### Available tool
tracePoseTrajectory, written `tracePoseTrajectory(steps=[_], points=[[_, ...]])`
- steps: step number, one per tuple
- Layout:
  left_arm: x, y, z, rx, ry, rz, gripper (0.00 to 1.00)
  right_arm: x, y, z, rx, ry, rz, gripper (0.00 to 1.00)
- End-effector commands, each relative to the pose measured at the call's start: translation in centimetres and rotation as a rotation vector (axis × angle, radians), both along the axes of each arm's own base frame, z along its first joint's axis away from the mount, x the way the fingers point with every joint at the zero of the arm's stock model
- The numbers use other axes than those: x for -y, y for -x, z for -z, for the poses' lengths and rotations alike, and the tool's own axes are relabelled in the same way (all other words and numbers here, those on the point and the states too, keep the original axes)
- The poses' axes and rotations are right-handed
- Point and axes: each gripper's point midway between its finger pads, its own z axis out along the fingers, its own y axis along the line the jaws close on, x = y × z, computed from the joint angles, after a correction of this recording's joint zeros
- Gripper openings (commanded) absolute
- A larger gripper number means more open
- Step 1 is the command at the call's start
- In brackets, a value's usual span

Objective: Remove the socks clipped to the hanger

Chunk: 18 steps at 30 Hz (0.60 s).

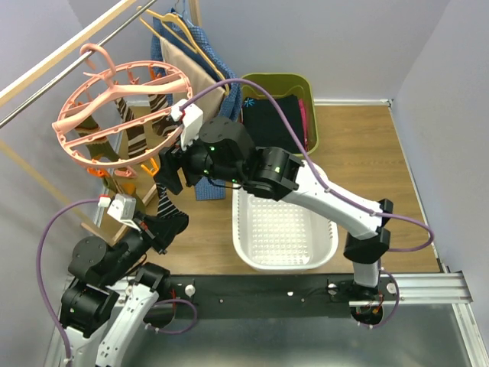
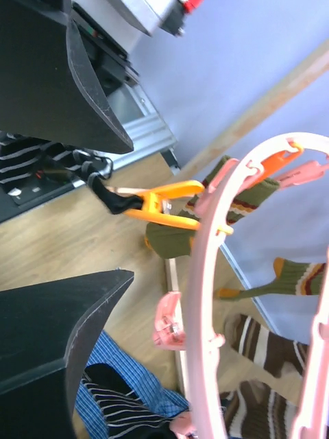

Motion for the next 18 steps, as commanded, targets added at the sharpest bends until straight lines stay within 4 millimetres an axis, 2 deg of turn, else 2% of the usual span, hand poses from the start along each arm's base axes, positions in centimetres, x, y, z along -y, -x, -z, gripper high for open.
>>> tracePoseTrajectory(steps=[1, 13, 18], points=[[-0.2, -0.7, 0.4, -0.009, -0.025, -0.022, 0.0, -0.2, -0.9, 1.0, 0.036, 0.064, 0.025, 0.77], [0.2, -0.8, 1.1, -0.03, -0.026, -0.002, 0.0, -2.3, -0.9, 0.9, 0.112, 0.022, -0.021, 0.8], [0.2, -0.8, 1.1, -0.031, -0.024, 0.0, 0.0, -3.5, -0.9, 1.6, 0.13, 0.028, -0.036, 0.8]])
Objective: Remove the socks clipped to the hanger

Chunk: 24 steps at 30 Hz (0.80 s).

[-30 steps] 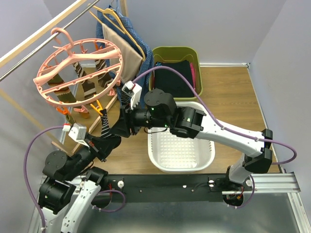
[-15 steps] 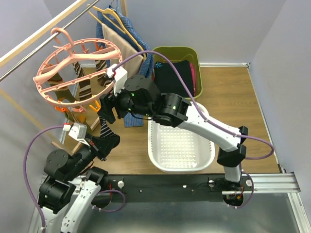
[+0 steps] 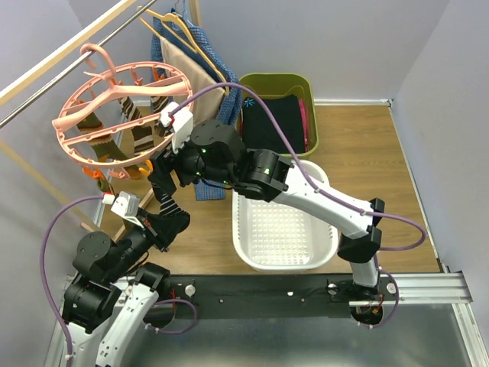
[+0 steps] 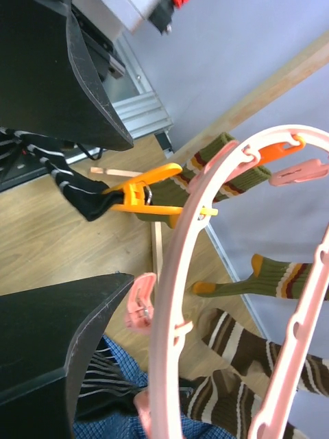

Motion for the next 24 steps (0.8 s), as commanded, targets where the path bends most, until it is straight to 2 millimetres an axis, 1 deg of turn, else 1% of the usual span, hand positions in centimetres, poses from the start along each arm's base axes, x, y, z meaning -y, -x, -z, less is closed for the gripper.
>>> tracePoseTrajectory(steps=[1, 6, 9, 13, 15, 17, 24], points=[[0.1, -0.2, 0.3, -0.006, -0.007, 0.005, 0.0, -2.1, 0.1, 0.9, 0.046, -0.002, -0.032, 0.8], [0.2, -0.2, 0.4, -0.009, -0.007, 0.008, 0.0, -3.0, 0.3, 1.5, 0.055, -0.006, -0.052, 0.75], [0.3, -0.2, 0.5, -0.013, -0.005, 0.011, 0.0, -3.5, 0.0, 1.6, 0.065, -0.02, -0.044, 0.71], [0.3, -0.1, 0.3, -0.011, -0.005, 0.014, 0.0, -4.2, 0.3, 1.4, 0.063, -0.046, -0.066, 0.67], [0.3, 0.0, 0.3, -0.011, -0.005, 0.016, 0.0, -4.6, 0.4, 1.7, 0.053, -0.052, -0.075, 0.63], [0.2, 0.0, 0.4, -0.012, -0.007, 0.016, 0.0, -4.8, 0.5, 1.7, 0.051, -0.056, -0.08, 0.6], [0.1, 0.4, 0.5, -0.011, -0.009, 0.016, 0.0, -5.3, 0.5, 2.1, 0.043, -0.061, -0.085, 0.55]])
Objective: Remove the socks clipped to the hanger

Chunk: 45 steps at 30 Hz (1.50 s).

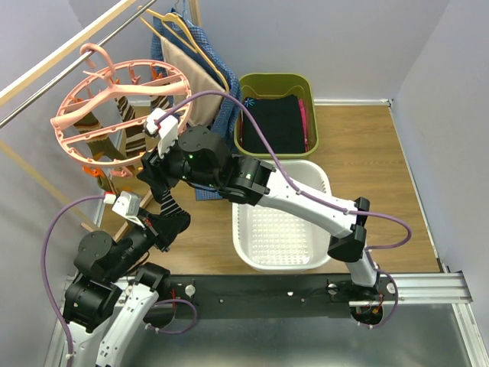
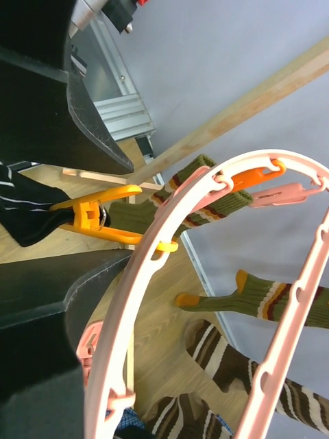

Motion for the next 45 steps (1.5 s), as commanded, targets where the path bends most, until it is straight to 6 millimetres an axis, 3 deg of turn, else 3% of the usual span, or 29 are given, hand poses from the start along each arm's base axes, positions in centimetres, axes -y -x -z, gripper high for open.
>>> tracePoseTrajectory(steps=[1, 6, 11, 19, 24, 26, 29, 30, 33, 39, 42, 45], points=[[0.0, 0.5, 0.1, -0.002, -0.005, 0.014, 0.0, -1.4, 0.6, 1.2, -0.01, -0.004, -0.031, 0.54], [0.0, 0.7, 0.0, -0.001, -0.001, 0.015, 0.0, -1.6, 0.4, 1.3, -0.008, -0.008, -0.025, 0.49], [0.0, 0.9, 0.3, -0.006, -0.006, 0.022, 0.0, -1.7, 0.3, 1.2, -0.011, -0.013, -0.018, 0.27], [0.7, 1.1, 1.5, -0.042, -0.017, 0.069, 0.0, -1.5, 0.0, 1.3, -0.018, -0.01, 0.003, 0.01], [1.3, 1.2, 2.2, -0.055, -0.023, 0.106, 0.0, -1.3, -0.1, 1.3, -0.021, -0.006, 0.012, 0.01], [1.6, 1.3, 2.5, -0.062, -0.026, 0.131, 0.0, -1.1, -0.3, 1.4, -0.02, -0.004, 0.025, 0.03], [2.2, 1.6, 2.3, -0.048, -0.017, 0.172, 0.0, -0.9, -0.4, 1.6, -0.017, 0.003, 0.035, 0.26], [2.3, 1.6, 2.1, -0.04, -0.016, 0.18, 0.0, -0.9, -0.4, 1.7, -0.016, 0.007, 0.036, 0.42], [2.5, 1.9, 1.6, -0.013, -0.013, 0.202, 0.0, -0.5, -0.4, 1.7, -0.019, 0.01, 0.043, 0.58], [2.6, 2.5, 1.5, 0.01, -0.026, 0.233, 0.0, 0.7, -0.6, 2.7, -0.034, 0.052, 0.076, 0.74], [2.6, 2.9, 1.4, 0.023, -0.032, 0.249, 0.0, 1.7, -0.7, 4.1, -0.046, 0.093, 0.102, 0.76], [2.7, 3.1, 1.4, 0.033, -0.044, 0.26, 0.0, 3.4, -0.4, 4.1, -0.057, 0.109, 0.119, 0.78]])
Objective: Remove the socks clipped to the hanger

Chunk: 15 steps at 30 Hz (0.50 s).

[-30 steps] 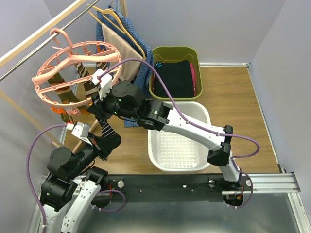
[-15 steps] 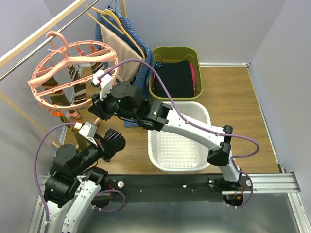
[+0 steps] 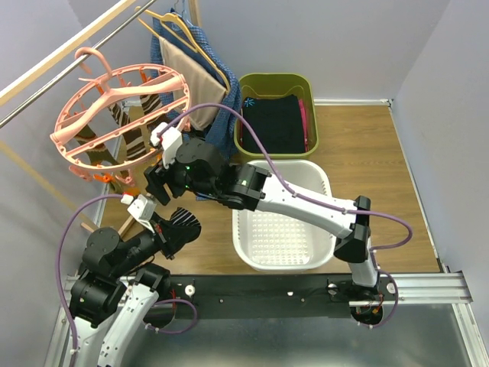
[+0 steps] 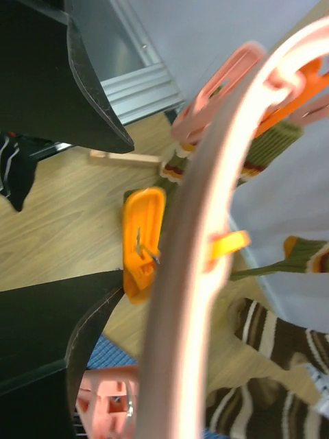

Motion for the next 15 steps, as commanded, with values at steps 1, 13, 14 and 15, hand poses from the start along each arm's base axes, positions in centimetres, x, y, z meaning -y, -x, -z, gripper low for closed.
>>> tracePoseTrajectory(steps=[1, 13, 14, 15], points=[[0.4, 1.3, -0.6, 0.061, -0.012, 0.073, 0.0, 4.0, 0.7, -0.7, -0.012, 0.034, 0.054, 0.79], [0.9, -1.1, -1.7, 0.098, -0.048, 0.066, 0.0, 17.4, -0.6, 3.5, 0.012, 0.217, 0.368, 0.84], [0.9, -1.6, -2.0, 0.093, -0.059, 0.06, 0.0, 18.7, -1.0, 3.7, 0.021, 0.226, 0.411, 0.84], [0.9, -2.2, -2.1, 0.095, -0.067, 0.051, 0.0, 20.4, -0.7, 4.5, 0.018, 0.245, 0.431, 0.84]])
